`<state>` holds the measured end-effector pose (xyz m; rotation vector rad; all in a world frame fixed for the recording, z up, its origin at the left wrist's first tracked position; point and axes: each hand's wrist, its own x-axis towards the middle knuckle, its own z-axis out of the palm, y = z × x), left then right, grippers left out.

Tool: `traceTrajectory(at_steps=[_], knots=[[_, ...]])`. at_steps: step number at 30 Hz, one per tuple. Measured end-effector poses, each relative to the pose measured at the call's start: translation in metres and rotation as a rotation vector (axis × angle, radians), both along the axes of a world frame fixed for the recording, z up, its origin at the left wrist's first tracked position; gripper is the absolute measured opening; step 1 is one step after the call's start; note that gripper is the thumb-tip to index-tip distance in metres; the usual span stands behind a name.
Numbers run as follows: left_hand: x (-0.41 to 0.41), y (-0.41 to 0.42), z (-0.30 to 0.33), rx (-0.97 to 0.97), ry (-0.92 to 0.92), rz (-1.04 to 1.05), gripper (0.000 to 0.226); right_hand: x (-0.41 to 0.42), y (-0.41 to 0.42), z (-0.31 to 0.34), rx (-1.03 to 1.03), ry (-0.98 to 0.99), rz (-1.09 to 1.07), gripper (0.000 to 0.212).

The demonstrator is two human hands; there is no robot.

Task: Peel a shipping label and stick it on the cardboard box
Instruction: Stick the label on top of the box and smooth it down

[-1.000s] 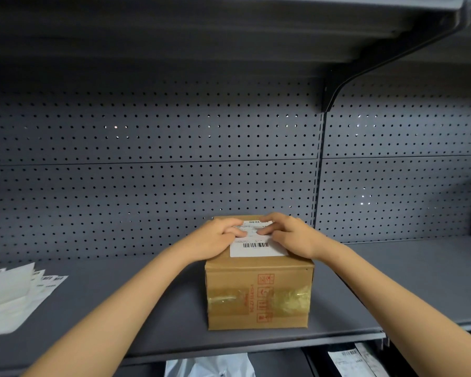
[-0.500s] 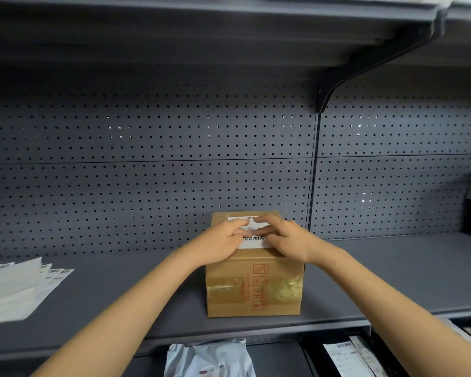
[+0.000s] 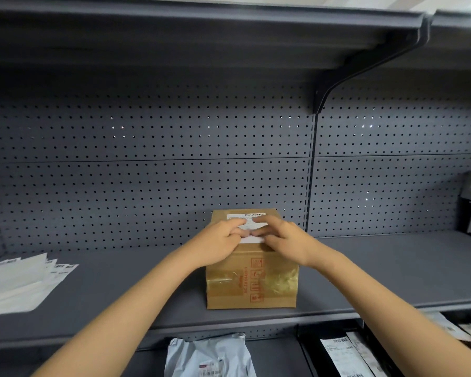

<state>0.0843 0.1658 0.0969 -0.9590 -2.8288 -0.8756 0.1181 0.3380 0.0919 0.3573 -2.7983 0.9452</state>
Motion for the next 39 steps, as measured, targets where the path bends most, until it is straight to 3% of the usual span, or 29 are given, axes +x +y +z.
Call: traceTrajectory(at_steps=[14,21,27,35,39], knots=[[0.006,-0.034,-0.007,0.061,0.05,0.054,0.048,0.017,0.025,-0.008,0.019,0.033,-0.095,0.042],[0.025,-0.003,-0.007,0.054,0.031,-0.02,0.052,0.025,-0.01,-0.008,0.069,0.072,0.03,0.048],[0.023,-0.02,-0.013,0.043,0.048,0.004,0.05,0.032,0.01,-0.012,0.077,0.055,-0.019,0.045],[0.009,-0.047,-0.022,0.153,0.094,0.057,0.047,0.039,0.044,-0.017,-0.032,0.106,-0.122,0.032],[0.004,-0.049,-0.027,0.339,0.078,0.103,0.039,0.034,0.046,-0.019,-0.271,0.115,-0.14,0.021]])
